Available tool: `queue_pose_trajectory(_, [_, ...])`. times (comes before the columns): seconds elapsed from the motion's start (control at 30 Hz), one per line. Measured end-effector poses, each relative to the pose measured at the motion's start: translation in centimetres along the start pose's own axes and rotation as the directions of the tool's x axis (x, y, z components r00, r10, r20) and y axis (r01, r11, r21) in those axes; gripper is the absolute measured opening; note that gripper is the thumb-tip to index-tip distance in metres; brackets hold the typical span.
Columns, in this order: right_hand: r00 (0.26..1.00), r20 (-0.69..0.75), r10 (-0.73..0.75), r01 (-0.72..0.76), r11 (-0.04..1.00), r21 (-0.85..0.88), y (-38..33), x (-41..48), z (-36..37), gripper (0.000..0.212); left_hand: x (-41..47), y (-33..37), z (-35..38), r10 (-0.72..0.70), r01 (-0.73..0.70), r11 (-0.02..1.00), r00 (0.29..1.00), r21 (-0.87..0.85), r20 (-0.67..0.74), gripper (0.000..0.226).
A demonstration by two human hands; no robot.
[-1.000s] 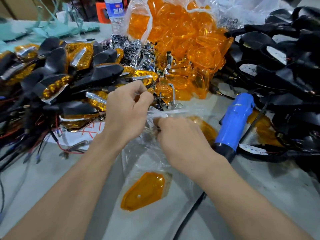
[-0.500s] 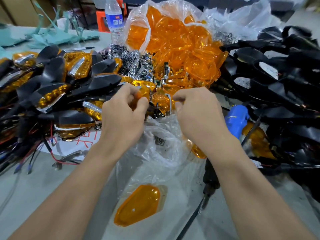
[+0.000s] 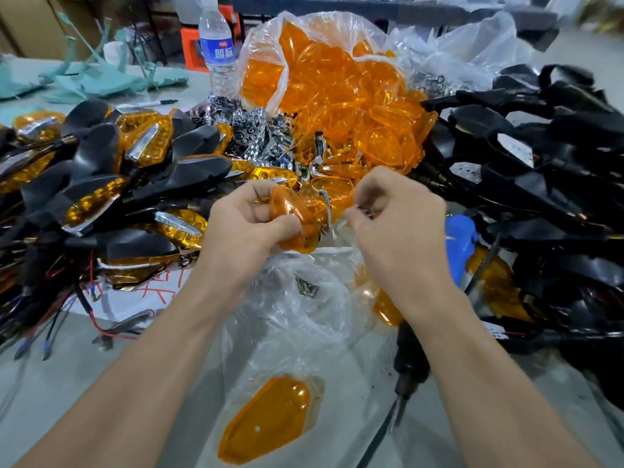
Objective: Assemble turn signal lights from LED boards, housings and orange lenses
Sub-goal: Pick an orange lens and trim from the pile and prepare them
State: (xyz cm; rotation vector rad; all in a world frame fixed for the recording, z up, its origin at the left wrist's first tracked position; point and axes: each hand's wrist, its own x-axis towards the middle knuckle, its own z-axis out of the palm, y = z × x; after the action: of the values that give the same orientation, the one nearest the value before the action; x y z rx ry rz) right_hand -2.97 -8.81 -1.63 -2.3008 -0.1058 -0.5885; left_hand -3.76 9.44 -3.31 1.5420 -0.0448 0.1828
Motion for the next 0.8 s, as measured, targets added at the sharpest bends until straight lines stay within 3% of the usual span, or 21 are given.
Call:
queue_pose_trajectory(0.07, [0.985, -0.173, -0.011, 0.029, 0.994, 0.102, 0.5, -0.8, -0.8, 0.022, -0.2, -0.1, 0.6, -0.053, 0.055, 0.998, 0.998, -0.037, 0.034, 0.024])
queue_pose_trajectory(0.17, [0.967, -0.256, -0.008, 0.063, 0.977, 0.204, 0.4, -2.0, -1.0, 0.018, -0.6, -0.6, 1.9, -0.106, 0.107, 0.994, 0.992, -0.023, 0.071, 0.023])
queue_pose_trajectory(0.3, [0.978, -0.191, -0.082, 0.128, 0.962, 0.243, -0.3, -2.6, -0.3, 0.019, -0.7, -1.0, 2.9, -0.126, 0.144, 0.978, 0.985, -0.153, 0.121, 0.023])
queue_pose_trajectory(0.43, [0.994, -0.104, -0.039, 0.069, 0.949, 0.309, 0.1, -2.6, 0.4, 0.03, -0.4, -1.0, 2.6, -0.115, 0.147, 0.967, 0.981, -0.208, 0.157, 0.036])
queue_pose_trajectory(0.6, [0.998, -0.021, -0.058, 0.059, 0.823, 0.565, -0.5, -2.4, 0.0, 0.025, -0.2, -0.8, 2.2, -0.079, 0.11, 0.968, 0.987, -0.227, 0.14, 0.033])
queue_pose_trajectory(0.7, [0.999, -0.049, -0.021, 0.047, 0.799, 0.599, -0.5, -2.4, 0.0, 0.033, -0.3, -0.7, 2.0, -0.094, 0.12, 0.968, 0.988, -0.22, 0.125, 0.032])
queue_pose_trajectory(0.8, [0.987, -0.144, 0.077, 0.007, 0.862, 0.507, 0.0, -2.3, -0.1, 0.036, -0.5, -0.4, 1.8, -0.13, 0.151, 0.969, 0.985, -0.197, 0.116, 0.032])
